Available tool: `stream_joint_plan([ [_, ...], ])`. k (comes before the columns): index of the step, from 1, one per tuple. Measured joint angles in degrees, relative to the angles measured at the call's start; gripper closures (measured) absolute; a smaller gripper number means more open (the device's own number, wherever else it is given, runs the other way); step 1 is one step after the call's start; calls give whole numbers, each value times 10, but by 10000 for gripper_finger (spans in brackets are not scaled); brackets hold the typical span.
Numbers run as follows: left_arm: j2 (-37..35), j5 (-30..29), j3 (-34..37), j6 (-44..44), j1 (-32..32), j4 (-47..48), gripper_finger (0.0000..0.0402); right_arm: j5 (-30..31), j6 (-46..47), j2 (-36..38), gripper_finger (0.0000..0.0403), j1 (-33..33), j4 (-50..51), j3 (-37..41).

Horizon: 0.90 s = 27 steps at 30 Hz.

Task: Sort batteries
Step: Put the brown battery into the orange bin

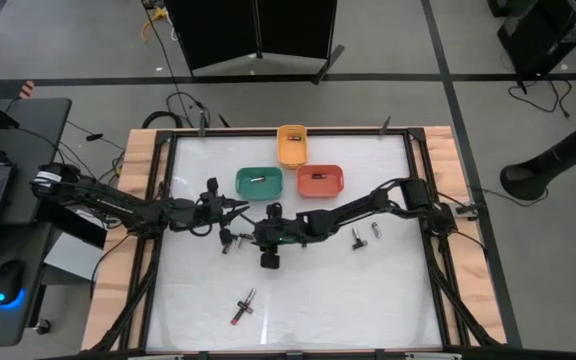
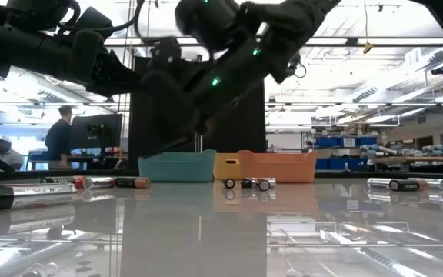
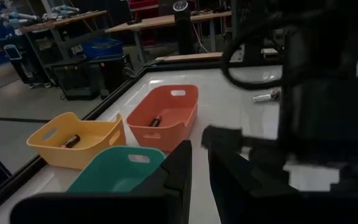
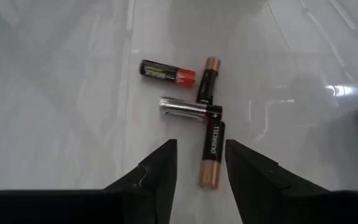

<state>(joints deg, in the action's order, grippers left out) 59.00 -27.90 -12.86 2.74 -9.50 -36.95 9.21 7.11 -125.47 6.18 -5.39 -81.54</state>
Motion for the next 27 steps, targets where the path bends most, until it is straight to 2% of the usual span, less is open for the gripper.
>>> stream_joint_plan([
  [16, 0, 0, 0, 0, 0, -6, 342, -30, 21, -33, 262, -24, -13, -1],
  [27, 0, 0, 0, -1, 0, -4, 342, -61, 11, -62, 339, -33, -25, -3],
])
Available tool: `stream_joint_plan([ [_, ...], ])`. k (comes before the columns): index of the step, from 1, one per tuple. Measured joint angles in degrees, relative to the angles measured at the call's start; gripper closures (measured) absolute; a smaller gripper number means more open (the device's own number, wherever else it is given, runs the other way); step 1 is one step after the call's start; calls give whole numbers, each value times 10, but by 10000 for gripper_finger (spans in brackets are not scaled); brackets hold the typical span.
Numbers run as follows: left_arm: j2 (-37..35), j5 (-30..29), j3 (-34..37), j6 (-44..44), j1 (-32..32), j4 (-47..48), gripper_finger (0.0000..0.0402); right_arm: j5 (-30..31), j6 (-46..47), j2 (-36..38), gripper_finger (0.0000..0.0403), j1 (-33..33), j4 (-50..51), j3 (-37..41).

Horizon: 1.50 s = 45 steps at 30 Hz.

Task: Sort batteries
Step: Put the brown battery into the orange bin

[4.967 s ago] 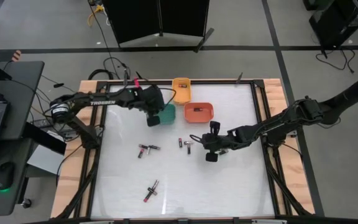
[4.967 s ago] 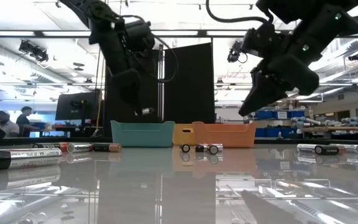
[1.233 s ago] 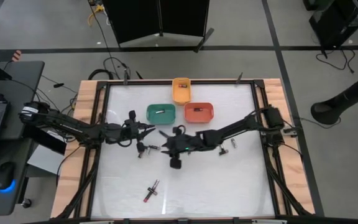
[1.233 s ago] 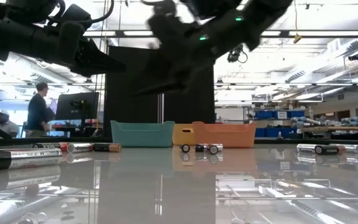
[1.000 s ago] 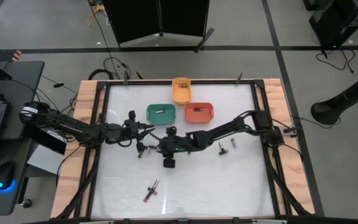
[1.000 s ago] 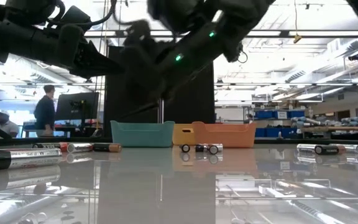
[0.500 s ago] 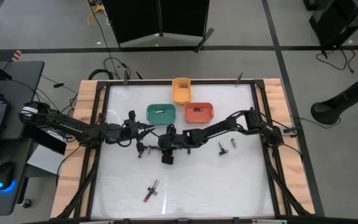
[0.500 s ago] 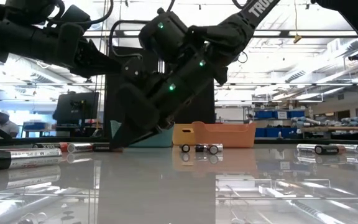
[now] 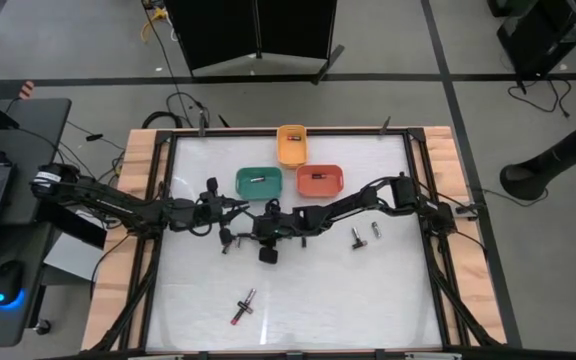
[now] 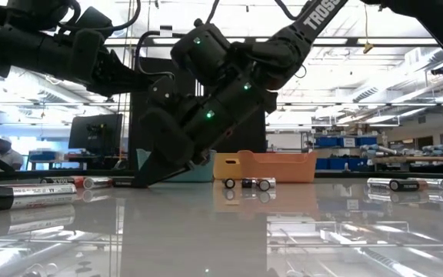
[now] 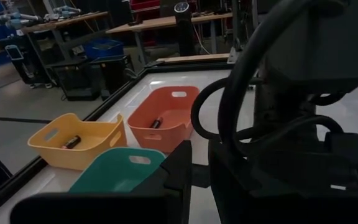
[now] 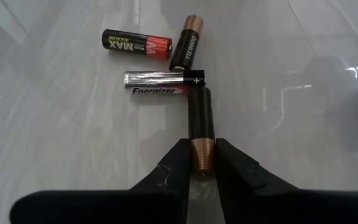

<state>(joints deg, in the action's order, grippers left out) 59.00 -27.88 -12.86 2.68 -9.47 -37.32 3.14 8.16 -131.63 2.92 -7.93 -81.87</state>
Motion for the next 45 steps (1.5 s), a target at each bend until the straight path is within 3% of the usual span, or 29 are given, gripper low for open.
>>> stream_joint_plan([
  [12, 0, 0, 0, 0, 0, -3, 342, 3, -28, 66, 339, 4, 109, 5],
  [17, 0, 0, -1, 0, 0, -6, 342, 71, -35, 135, 339, 6, 201, 5],
  [23, 0, 0, -1, 0, 0, -4, 342, 198, -31, 238, 339, 15, 368, 5],
  [27, 0, 0, -1, 0, 0, -2, 342, 238, -18, 292, 339, 2, 447, 8],
  [33, 0, 1, -1, 0, 0, 0, 342, 224, -18, 337, 339, -56, 450, 77],
  [40, 0, 23, -1, -17, 0, 19, 342, 130, -41, 333, 339, -137, 328, 190],
  [45, 0, 24, -1, -43, 0, 59, 342, 119, -49, 333, 339, -174, 296, 217],
])
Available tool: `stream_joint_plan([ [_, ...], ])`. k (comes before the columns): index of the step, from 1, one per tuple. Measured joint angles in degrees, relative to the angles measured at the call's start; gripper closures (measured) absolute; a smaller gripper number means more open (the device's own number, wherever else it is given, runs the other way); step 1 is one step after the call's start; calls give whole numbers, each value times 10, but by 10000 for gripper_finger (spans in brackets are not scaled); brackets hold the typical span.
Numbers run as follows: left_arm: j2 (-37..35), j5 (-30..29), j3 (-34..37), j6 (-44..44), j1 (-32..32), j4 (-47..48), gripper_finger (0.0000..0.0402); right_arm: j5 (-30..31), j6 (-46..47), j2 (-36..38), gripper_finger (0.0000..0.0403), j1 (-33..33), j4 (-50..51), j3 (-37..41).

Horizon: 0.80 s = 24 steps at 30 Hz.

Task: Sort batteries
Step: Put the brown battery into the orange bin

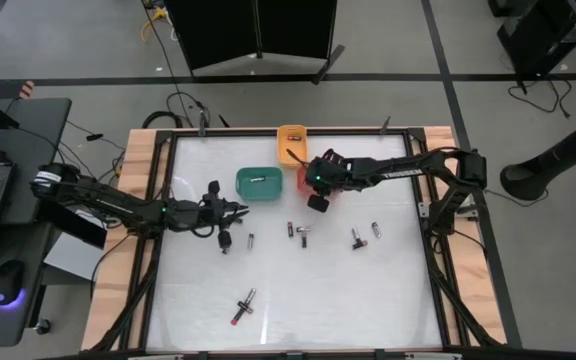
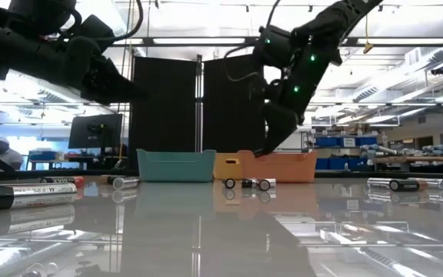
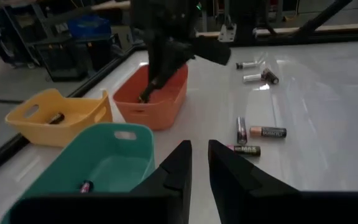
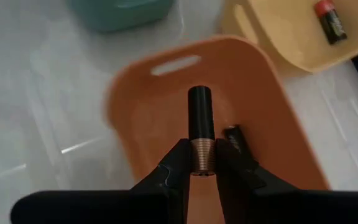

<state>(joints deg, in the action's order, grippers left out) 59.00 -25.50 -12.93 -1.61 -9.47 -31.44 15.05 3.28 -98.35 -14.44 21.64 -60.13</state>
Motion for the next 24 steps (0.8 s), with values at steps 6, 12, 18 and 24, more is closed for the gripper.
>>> stream_joint_plan([
  [6, 0, 3, 0, -4, 0, 6, 342, -27, -8, 0, 339, -29, -5, 6],
  [12, 0, 3, 0, -15, 0, 22, 342, -46, -9, -6, 339, -48, -4, 6],
  [18, 0, 3, 0, -17, 0, 27, 342, -58, -18, -39, 339, -60, -6, 6],
  [24, 0, 3, 0, -17, 0, 28, 342, -59, -18, -72, 339, -68, -17, 5],
])
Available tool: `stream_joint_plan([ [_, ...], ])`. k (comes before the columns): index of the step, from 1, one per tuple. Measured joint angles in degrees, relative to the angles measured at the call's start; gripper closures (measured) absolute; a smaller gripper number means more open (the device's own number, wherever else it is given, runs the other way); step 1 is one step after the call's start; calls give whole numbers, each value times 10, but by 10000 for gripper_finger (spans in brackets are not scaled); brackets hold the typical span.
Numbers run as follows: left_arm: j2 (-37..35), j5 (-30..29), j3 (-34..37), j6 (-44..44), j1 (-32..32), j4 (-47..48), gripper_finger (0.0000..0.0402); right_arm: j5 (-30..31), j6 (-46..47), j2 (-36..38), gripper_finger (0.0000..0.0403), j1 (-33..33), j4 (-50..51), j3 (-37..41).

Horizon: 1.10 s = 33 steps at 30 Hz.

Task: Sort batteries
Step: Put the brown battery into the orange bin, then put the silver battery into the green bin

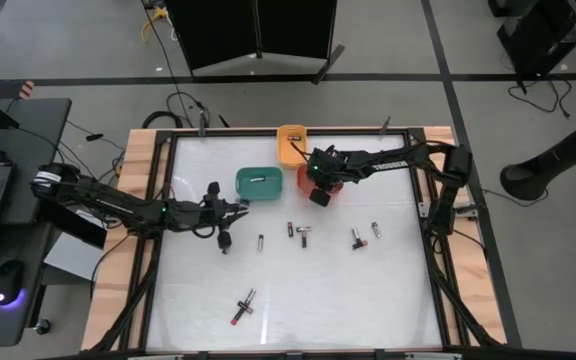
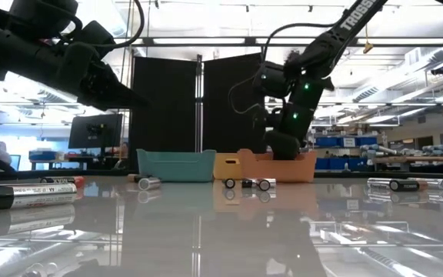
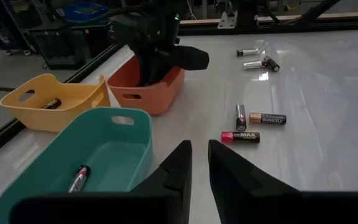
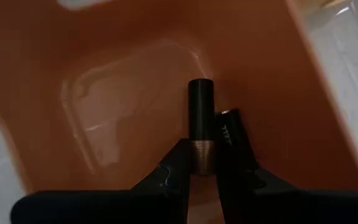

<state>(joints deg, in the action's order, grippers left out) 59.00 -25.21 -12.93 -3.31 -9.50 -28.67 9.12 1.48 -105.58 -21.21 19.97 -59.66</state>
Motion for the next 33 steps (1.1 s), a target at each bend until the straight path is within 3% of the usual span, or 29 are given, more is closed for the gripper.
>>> stream_joint_plan([
  [3, 0, 0, 0, 0, 0, -1, 342, 0, 1, -1, 334, -1, -1, 0],
  [11, 0, 0, 0, 0, 0, -1, 342, -3, 18, 33, 242, 5, 20, -9],
  [16, 0, 0, 0, 0, 0, 1, 342, 17, 1, 76, 220, 30, 83, -42],
  [21, 0, 0, 0, 0, 0, 4, 342, 32, 11, 141, 261, 79, 168, -63],
  [28, 0, 0, 0, 0, 0, 4, 342, 32, 146, 210, 387, 194, 291, -30],
  [33, 0, 0, 0, 0, 0, 4, 342, 27, 258, 227, 371, 282, 330, 19],
])
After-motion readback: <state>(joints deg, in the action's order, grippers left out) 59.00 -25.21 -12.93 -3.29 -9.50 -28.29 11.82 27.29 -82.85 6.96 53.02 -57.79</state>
